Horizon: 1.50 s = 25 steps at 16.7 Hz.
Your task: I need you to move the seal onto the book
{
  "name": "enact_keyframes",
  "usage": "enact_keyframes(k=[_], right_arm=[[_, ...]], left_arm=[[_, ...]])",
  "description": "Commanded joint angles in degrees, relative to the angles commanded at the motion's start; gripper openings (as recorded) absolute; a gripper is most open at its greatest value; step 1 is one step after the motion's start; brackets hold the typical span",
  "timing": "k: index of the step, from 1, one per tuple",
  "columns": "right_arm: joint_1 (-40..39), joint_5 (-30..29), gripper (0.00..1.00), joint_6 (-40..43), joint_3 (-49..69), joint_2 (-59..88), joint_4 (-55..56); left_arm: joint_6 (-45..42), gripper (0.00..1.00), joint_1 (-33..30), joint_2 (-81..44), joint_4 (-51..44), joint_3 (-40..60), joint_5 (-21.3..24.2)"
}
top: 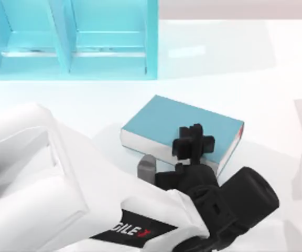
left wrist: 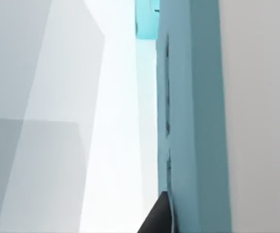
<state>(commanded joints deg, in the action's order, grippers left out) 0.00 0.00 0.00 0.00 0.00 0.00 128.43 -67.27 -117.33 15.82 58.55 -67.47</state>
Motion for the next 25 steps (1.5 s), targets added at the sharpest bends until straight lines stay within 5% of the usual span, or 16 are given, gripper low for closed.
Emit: enact_keyframes(k=[9,20,25], right_arm=[[0.0,0.0,1.0,0.0,0.0,0.0,0.0],[0.0,0.0,1.0,0.0,0.0,0.0,0.0],[0.0,0.0,1.0,0.0,0.0,0.0,0.0]], left_arm=[[0.0,0.98,0.0,0.0,0.0,0.0,0.0],[0.73,1.0,-0.29,-0.11,-0.69,0.13,-0.12],[12.91,1.0,-4.48,-0.94,-12.1,3.6,-1.94]])
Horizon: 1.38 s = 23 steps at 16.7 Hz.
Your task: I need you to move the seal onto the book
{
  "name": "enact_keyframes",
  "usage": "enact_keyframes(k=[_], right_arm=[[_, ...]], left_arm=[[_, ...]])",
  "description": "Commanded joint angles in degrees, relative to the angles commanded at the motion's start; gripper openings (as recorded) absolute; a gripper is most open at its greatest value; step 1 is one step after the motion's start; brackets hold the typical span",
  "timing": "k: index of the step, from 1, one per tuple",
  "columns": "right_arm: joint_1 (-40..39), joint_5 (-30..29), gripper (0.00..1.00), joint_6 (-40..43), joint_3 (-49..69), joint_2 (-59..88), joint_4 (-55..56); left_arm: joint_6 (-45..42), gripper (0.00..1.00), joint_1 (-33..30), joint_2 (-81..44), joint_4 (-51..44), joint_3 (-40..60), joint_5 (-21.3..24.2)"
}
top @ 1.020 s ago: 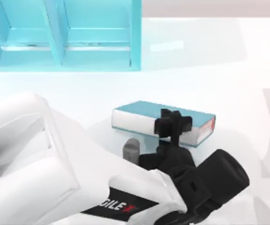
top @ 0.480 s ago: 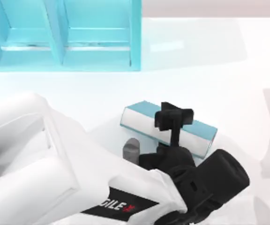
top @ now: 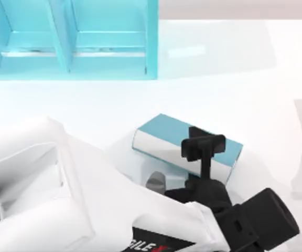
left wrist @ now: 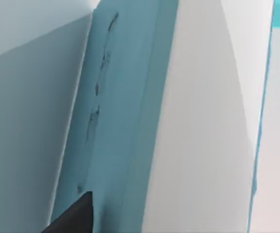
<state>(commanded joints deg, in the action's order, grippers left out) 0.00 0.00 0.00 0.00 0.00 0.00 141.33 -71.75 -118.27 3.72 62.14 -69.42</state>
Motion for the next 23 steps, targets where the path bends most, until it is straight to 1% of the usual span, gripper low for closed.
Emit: enact_keyframes(k=[3,9,11,13,15,17,23], right_arm=[[0.0,0.0,1.0,0.0,0.0,0.0,0.0],[0.0,0.0,1.0,0.0,0.0,0.0,0.0],[0.0,0.0,1.0,0.0,0.0,0.0,0.0],[0.0,0.0,1.0,0.0,0.0,0.0,0.0],[0.0,0.0,1.0,0.0,0.0,0.0,0.0],[0.0,0.0,1.0,0.0,0.0,0.0,0.0],[0.0,0.0,1.0,0.0,0.0,0.0,0.0]], left_arm=[[13.35,1.0,-4.14,-0.9,-13.63,2.88,-1.25],[42.72,1.0,-12.83,-2.74,-47.63,7.87,-2.94],[50.66,1.0,-15.22,-3.12,-57.03,9.06,-3.15],[56.92,1.0,-17.15,-3.33,-64.12,9.96,-3.23],[61.24,1.0,-18.52,-3.44,-68.8,10.55,-3.27],[63.34,1.0,-19.19,-3.5,-70.99,10.82,-3.29],[63.47,1.0,-18.95,-3.4,-71.13,10.75,-3.27]])
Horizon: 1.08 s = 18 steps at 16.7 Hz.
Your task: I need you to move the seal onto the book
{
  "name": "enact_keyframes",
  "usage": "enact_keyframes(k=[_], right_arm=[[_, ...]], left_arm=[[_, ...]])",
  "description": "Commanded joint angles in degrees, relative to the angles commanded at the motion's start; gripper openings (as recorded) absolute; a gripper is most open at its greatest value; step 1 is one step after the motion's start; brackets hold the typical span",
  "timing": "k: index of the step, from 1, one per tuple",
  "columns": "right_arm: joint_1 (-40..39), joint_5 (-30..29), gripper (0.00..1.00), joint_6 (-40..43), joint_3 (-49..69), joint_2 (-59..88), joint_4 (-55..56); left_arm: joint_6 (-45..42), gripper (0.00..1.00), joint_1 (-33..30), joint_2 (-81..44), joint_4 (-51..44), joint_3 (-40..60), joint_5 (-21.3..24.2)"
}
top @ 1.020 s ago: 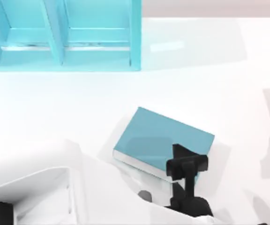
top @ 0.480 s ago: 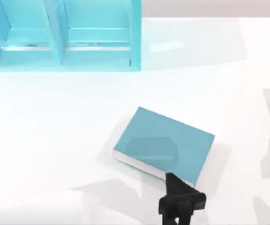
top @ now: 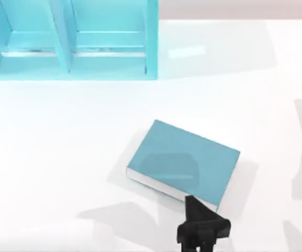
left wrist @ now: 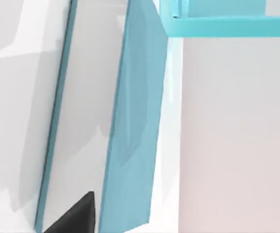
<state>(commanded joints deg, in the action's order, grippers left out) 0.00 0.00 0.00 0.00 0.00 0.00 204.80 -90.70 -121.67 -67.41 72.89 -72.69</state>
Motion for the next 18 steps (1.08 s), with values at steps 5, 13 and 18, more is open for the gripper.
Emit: enact_keyframes(k=[5,13,18], right_arm=[[0.0,0.0,1.0,0.0,0.0,0.0,0.0],[0.0,0.0,1.0,0.0,0.0,0.0,0.0],[0.0,0.0,1.0,0.0,0.0,0.0,0.0]], left_arm=[[-8.37,1.0,4.71,5.2,3.56,-3.14,2.57],[-50.54,1.0,24.67,30.59,19.33,-17.5,16.62],[-88.35,1.0,41.25,52.06,32.0,-30.38,29.46]])
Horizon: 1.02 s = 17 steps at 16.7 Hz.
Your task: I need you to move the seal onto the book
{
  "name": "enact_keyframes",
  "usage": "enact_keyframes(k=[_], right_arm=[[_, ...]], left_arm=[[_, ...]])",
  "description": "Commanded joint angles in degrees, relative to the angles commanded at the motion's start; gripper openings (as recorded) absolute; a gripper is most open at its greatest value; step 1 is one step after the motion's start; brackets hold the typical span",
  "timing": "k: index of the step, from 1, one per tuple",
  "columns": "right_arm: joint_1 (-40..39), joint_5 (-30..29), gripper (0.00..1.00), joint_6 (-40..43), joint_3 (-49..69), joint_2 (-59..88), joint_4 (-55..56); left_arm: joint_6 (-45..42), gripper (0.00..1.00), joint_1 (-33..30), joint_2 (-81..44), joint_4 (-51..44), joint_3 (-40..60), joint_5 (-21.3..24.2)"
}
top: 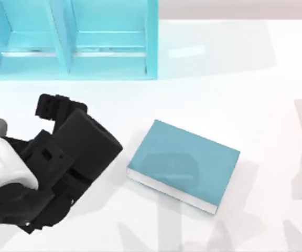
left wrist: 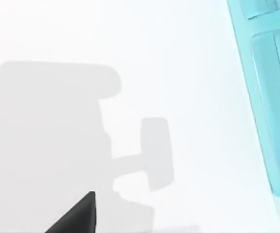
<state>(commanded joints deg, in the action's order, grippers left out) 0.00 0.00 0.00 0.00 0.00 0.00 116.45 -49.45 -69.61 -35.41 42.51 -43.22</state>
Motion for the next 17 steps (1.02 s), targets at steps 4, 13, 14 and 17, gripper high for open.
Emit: enact_keyframes(k=[4,13,14,17], right_arm=[[0.0,0.0,1.0,0.0,0.0,0.0,0.0],[0.0,0.0,1.0,0.0,0.0,0.0,0.0],[0.0,0.0,1.0,0.0,0.0,0.0,0.0],[0.0,0.0,1.0,0.0,0.0,0.0,0.0]], left_arm=[[-32.09,1.0,13.72,17.7,9.96,-11.18,10.96],[-93.9,1.0,39.41,53.8,27.8,-33.7,33.53],[-98.81,1.0,41.49,57.0,29.28,-35.57,35.52],[-109.99,1.0,46.4,64.72,32.94,-39.92,40.27]])
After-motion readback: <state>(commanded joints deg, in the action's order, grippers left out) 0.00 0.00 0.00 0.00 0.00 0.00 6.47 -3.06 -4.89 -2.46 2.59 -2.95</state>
